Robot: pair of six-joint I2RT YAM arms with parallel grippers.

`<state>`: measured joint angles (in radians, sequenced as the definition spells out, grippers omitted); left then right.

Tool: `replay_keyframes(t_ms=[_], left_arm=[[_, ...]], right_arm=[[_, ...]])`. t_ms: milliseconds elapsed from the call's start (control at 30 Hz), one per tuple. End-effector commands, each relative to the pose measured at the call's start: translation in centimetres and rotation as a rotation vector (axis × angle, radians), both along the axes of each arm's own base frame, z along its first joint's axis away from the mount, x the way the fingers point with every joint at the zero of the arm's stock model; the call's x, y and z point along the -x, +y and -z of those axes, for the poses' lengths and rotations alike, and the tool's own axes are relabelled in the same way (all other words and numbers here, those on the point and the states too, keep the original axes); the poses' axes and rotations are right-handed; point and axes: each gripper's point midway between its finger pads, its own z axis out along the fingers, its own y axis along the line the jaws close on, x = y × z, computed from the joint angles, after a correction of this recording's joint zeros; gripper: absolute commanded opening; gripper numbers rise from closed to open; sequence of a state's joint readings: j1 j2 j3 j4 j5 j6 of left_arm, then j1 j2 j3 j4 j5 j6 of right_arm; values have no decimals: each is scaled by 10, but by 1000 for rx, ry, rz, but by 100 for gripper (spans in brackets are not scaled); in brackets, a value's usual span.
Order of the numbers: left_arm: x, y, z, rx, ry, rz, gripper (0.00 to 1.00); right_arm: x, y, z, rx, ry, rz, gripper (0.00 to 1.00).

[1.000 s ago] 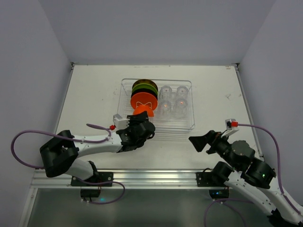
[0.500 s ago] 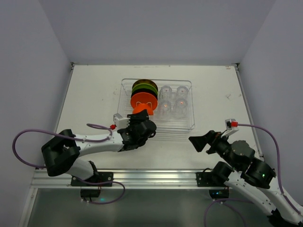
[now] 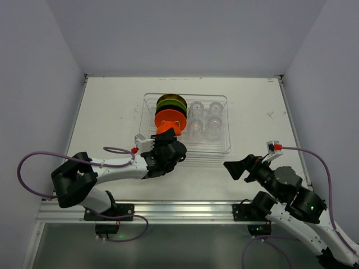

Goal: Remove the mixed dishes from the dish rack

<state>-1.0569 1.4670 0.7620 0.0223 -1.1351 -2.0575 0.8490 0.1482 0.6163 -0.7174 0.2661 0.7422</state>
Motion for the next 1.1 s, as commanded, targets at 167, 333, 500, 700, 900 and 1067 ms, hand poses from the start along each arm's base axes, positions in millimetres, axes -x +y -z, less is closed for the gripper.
replay_keyframes(t_ms=[167,333,500,700,900,1067], left_arm=[[-9,12,-38,190,-152,-151,12],[-11,12,-45,177,-164,-155,4],[-10,13,-53,168,-172,-155,0],[-8,18,-69,142,-186,-155,0],[-7,24,-90,111,-210,-160,0],[-3,29,-102,70,-212,-149,0]], right_arm=[[-2,6,-4,-3,-21,-21,99],[-2,7,-3,0,-17,-21,99],[-3,6,-3,4,-17,-18,99],[-3,7,-1,5,-14,-18,99],[-4,7,0,9,-12,-15,99],[-4,7,-1,10,-10,-14,99]])
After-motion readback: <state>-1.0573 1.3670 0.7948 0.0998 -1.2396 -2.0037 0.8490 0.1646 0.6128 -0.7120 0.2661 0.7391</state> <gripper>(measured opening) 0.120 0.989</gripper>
